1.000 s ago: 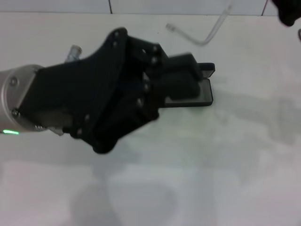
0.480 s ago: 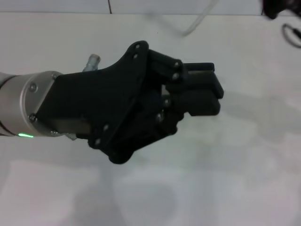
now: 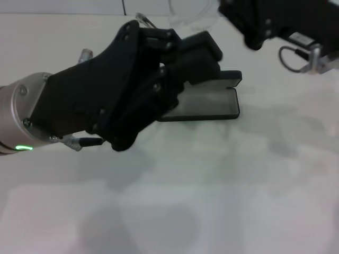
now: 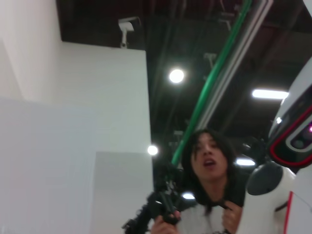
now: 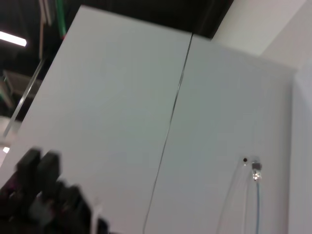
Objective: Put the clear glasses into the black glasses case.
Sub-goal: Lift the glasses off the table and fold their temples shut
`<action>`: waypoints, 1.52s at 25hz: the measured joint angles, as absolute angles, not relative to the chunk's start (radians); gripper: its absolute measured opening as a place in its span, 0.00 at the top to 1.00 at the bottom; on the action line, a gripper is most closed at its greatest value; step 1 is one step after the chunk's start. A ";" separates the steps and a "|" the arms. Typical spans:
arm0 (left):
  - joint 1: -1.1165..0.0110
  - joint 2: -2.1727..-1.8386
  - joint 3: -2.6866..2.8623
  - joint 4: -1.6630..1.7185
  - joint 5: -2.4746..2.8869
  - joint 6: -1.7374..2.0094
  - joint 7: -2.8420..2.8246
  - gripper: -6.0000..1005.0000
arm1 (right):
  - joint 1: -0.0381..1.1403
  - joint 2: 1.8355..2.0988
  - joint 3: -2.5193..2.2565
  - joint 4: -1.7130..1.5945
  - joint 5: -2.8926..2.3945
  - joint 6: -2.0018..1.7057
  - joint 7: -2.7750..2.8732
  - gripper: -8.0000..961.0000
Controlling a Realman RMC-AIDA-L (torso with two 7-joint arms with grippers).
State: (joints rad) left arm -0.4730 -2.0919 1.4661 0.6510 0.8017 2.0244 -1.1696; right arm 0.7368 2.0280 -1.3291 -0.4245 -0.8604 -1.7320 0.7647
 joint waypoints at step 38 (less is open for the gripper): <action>-0.510 -2.092 1.476 0.559 0.800 1.872 -1.138 0.93 | 0.731 2.028 -1.538 -0.505 -0.828 -1.500 0.671 0.87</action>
